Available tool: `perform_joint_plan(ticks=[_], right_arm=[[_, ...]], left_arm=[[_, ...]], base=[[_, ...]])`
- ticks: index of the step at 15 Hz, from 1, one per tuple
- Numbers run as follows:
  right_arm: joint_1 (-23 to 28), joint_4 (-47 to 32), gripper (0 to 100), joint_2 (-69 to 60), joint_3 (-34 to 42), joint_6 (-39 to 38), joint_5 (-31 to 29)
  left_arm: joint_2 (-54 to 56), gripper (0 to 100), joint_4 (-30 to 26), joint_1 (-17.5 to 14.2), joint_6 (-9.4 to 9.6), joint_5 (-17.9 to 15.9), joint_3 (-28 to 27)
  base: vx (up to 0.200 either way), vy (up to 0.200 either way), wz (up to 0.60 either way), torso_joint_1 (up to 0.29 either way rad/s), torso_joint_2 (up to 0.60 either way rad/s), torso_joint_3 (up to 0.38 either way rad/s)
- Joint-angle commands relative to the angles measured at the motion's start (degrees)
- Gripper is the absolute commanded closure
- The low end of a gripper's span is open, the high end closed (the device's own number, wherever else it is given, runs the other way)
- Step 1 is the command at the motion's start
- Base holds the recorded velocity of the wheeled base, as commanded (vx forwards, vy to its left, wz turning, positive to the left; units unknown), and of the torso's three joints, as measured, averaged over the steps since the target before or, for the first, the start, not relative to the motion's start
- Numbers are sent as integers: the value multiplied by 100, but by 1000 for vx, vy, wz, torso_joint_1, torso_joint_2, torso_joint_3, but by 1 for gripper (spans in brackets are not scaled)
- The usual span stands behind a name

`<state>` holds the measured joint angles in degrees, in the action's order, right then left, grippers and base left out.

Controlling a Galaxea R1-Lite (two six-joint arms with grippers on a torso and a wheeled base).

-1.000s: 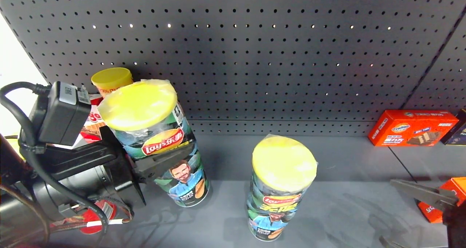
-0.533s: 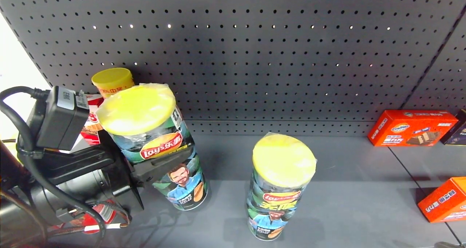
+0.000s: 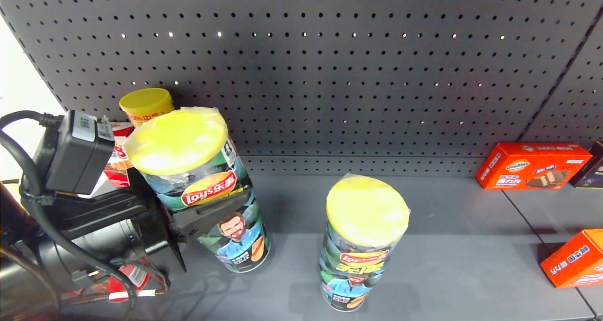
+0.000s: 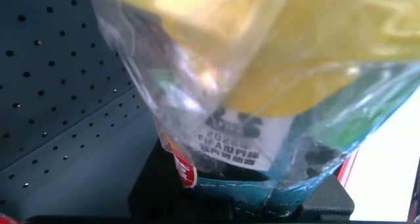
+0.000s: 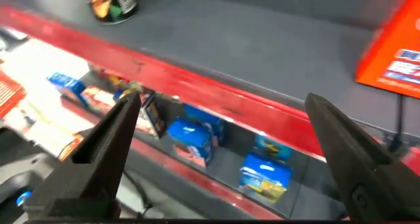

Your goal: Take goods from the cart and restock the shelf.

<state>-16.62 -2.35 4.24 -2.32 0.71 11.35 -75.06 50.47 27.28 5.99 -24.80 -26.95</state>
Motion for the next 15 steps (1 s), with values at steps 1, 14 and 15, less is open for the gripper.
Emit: perform_joint_plan(ticks=[1,14,15], right_arm=[[106,-2,0,-117,-14,0,-28],[1741,130,0,-407,12,-422,-274],[1741,130,0,-407,12,-422,-274]], left_arm=[[-9,100,7,14,-1,1,-3],[0,100,7,128,8,1,23],[9,100,7,137,8,1,32]], base=[[0,0,0,0,0,0],[0,0,0,0,0,0],[0,0,0,0,0,0]])
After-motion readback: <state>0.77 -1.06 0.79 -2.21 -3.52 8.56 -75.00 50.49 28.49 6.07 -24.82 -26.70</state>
